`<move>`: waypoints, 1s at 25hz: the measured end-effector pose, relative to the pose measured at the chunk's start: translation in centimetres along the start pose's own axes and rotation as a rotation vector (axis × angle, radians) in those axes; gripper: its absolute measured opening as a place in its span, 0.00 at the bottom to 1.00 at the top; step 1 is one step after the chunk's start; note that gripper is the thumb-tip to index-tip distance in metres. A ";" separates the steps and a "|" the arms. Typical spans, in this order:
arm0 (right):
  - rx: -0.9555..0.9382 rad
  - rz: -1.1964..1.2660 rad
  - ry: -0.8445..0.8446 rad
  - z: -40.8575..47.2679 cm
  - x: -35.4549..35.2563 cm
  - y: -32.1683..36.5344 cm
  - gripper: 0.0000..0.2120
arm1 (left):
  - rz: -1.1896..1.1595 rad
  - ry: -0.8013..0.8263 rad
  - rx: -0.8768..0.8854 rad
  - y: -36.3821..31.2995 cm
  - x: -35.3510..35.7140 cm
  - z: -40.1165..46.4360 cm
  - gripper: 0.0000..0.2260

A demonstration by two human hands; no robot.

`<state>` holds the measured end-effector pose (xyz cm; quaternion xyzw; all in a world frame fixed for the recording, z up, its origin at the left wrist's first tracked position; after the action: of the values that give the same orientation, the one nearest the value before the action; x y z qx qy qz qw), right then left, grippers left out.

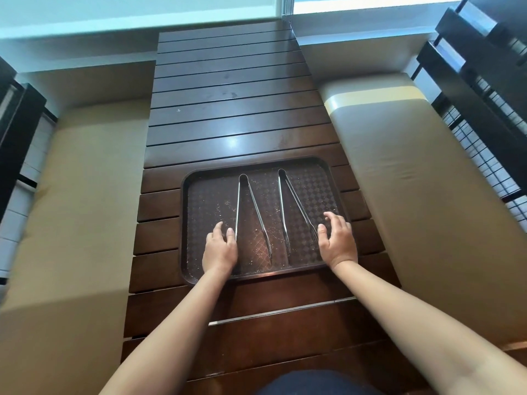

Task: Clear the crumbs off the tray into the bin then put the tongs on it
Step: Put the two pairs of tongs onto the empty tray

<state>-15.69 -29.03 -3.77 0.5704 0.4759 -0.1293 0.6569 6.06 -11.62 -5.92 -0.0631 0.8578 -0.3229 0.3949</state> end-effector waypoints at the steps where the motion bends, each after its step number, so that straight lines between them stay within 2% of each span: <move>1: -0.011 -0.046 -0.047 0.1 -0.4 -0.2 0.27 | -0.008 -0.023 -0.004 0.3 -0.4 -0.1 0.20; 4: -0.029 -0.161 -0.072 0.2 -1.1 -0.7 0.29 | -0.006 -0.075 0.007 1.0 -1.5 -0.2 0.19; 8: 0.039 -0.331 0.227 0.0 0.9 -1.5 0.27 | 0.013 0.030 0.147 0.4 -0.6 -1.1 0.22; 10: 0.043 -0.400 0.294 -0.4 1.6 -1.2 0.27 | 0.036 0.091 0.189 0.1 0.4 -1.5 0.24; 14: 0.042 -0.474 0.344 -0.6 2.4 -0.8 0.25 | 0.056 0.082 0.205 -0.1 0.8 -1.8 0.25; 25: 0.059 -0.443 0.386 -0.5 3.3 -1.0 0.21 | 0.104 0.068 0.217 -0.4 0.6 -1.9 0.26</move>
<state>-14.95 -27.66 -6.89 0.4857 0.7010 -0.1724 0.4930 4.21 -11.19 -5.11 0.0357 0.8329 -0.3948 0.3862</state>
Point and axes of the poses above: each hand's wrist, its own z-axis towards the middle knuckle, its own x-axis out of the palm, y = z × x, the point moved 6 cm from there along z, towards the middle knuckle, and after that the axes turned 9 degrees about y, right-handed, at the moved point
